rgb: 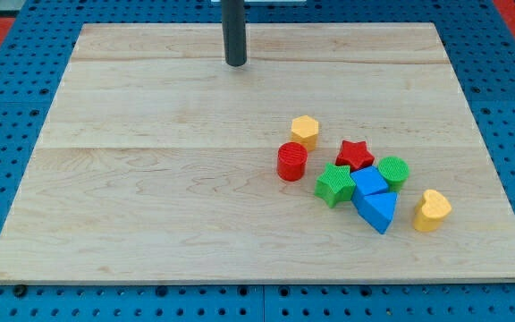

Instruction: Move your arm towards the red circle

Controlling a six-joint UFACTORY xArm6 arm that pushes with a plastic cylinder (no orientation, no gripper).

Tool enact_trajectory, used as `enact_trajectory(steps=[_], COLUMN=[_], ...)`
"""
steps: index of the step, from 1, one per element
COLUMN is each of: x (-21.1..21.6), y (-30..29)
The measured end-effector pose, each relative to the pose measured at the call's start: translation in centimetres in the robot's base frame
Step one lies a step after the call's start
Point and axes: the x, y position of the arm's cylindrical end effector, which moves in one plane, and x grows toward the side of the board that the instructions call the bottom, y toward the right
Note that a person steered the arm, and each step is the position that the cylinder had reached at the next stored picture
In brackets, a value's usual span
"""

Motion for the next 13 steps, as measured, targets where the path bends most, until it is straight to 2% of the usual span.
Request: enact_trajectory(steps=[1,2,7,8,13], x=[5.0,12.0,13.5,16.0,19.1], y=[0.1,-5.9,-6.6,-6.6,-6.6])
